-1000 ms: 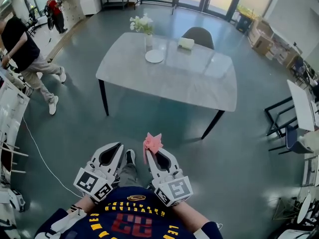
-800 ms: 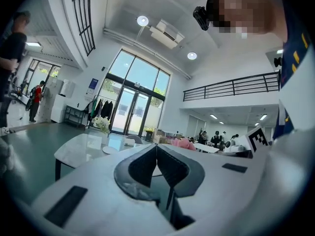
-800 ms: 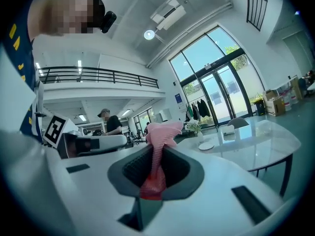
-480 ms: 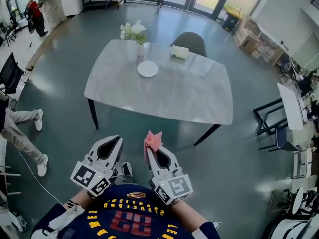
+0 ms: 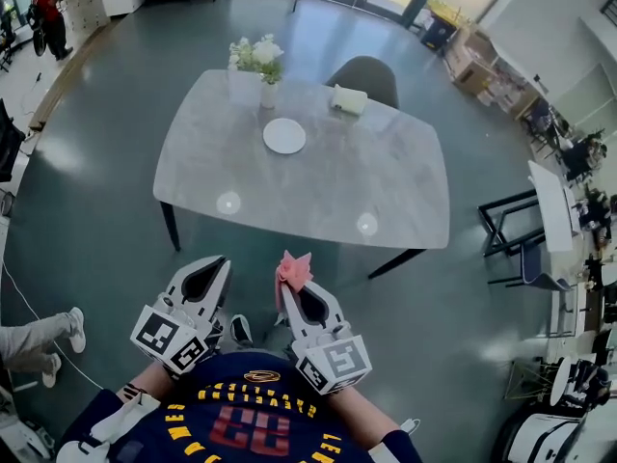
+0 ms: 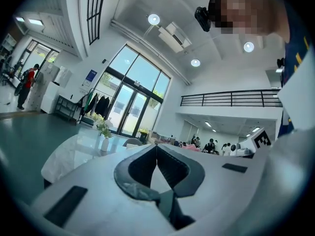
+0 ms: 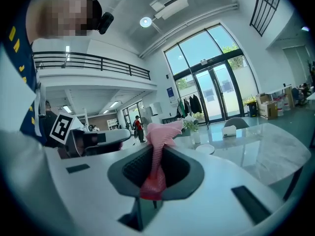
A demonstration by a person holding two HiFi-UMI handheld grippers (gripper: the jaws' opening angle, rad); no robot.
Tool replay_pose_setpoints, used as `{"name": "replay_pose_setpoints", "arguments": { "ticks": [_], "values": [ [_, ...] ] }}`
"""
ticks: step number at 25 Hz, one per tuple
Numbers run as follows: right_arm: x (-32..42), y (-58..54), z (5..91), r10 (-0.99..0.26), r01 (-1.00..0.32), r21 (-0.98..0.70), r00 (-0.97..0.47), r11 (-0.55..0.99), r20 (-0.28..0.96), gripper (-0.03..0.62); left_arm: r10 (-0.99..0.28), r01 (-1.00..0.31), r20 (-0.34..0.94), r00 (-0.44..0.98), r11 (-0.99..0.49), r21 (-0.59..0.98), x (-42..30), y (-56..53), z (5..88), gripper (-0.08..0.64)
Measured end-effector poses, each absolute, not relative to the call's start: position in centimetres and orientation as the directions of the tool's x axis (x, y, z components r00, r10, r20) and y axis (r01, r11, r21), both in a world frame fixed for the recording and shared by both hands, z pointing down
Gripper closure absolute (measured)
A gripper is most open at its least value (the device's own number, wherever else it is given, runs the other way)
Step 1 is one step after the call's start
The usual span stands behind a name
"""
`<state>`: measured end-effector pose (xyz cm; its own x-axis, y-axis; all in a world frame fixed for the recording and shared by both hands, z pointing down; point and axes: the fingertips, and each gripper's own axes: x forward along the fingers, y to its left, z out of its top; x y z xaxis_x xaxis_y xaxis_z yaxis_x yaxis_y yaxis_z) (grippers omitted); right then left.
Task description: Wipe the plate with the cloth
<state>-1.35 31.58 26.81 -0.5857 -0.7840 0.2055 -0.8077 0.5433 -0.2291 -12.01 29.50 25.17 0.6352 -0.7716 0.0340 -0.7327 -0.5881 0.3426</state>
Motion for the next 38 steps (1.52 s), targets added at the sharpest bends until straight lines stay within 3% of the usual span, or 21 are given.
{"name": "replay_pose_setpoints", "arguments": {
  "ticks": [13,25,32,38],
  "values": [
    [-1.5,20.0,29.5,-0.722,-0.736,-0.318,-0.666,0.597,0.185,0.552,-0.821,-0.807,0.113,0.559,-0.508,0.303,-12.1,19.2,27.1,0.557],
    [3.5,7.4,30.6,-0.660,-0.687,-0.397,-0.716,0.608,0.228,0.551,-0.811,-0.805,0.183,0.556,-0.471,0.361,-5.9,6.8,27.7,0.555],
    [6.9,2.4,32.8,-0.670,-0.706,-0.423,-0.695,0.569,0.259,0.552,-0.833,-0.879,0.292,0.470,-0.414,0.235,-6.1,0.1,30.7,0.555],
    [8.4,-2.0,35.5,-0.682,-0.739,-0.415,-0.663,0.531,0.309,0.551,-0.837,-0.904,0.359,0.414,-0.331,0.269,-8.1,-4.8,33.9,0.555]
  ]
}}
